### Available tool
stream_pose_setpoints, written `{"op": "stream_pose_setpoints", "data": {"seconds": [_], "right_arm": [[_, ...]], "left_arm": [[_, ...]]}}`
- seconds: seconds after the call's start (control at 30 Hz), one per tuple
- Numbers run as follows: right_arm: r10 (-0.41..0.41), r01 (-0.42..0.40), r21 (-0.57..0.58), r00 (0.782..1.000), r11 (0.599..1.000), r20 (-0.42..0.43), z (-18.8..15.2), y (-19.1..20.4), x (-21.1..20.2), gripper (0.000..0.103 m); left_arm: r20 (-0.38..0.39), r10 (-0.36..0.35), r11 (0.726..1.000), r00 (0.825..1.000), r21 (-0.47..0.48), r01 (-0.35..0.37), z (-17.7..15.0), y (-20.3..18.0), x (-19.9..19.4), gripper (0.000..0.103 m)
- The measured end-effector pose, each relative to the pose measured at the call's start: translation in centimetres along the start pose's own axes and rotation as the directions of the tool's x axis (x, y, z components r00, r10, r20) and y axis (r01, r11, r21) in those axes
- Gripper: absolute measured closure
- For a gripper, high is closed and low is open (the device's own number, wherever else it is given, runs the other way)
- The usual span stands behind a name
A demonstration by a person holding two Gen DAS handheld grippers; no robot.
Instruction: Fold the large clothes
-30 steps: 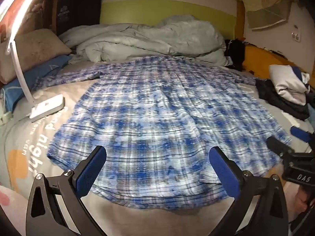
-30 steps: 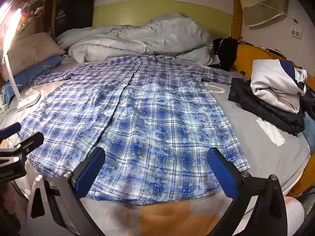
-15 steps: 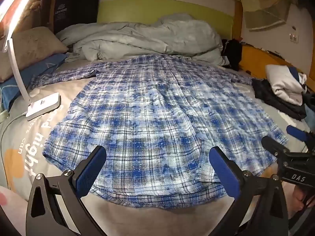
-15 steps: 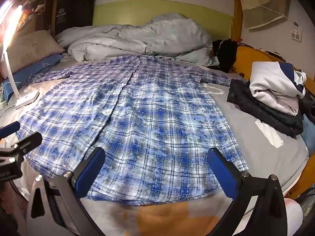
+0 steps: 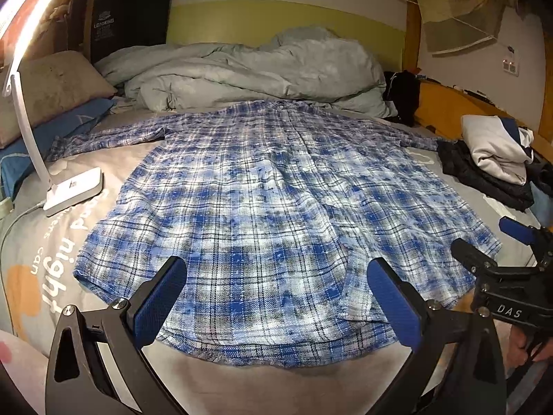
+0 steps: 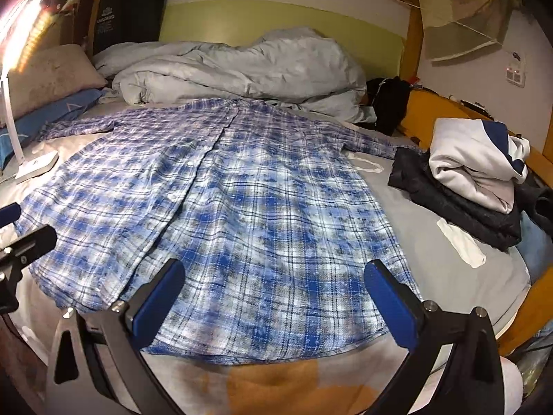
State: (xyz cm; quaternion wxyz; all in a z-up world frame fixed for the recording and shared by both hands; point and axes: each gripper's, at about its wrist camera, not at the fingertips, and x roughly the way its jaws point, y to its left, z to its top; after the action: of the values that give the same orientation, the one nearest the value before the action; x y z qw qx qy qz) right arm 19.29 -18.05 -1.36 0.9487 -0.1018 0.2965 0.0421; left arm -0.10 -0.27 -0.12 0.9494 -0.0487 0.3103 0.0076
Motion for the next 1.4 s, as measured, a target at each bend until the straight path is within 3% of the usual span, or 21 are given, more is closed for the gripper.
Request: {"op": "stream_pose_setpoints", "data": {"seconds": [0.67,1.4], "right_arm": [[-0.004,0.004,0.012,1.0,1.0,0.001,0.0,-0.2,-0.2,0.0],[-0.006,0.006,0.011,1.0,1.0,-0.001,0.0,-0.1,-0.1,0.0]], "left_arm": [[0.039,0.024,0.997,0.999,0.073,-0.027,-0.2,-1.4,-0.5,0.0],[0.056,0.024,0.997,0.998,0.068,-0.028,0.0,-1.4,-1.1,0.0]]}}
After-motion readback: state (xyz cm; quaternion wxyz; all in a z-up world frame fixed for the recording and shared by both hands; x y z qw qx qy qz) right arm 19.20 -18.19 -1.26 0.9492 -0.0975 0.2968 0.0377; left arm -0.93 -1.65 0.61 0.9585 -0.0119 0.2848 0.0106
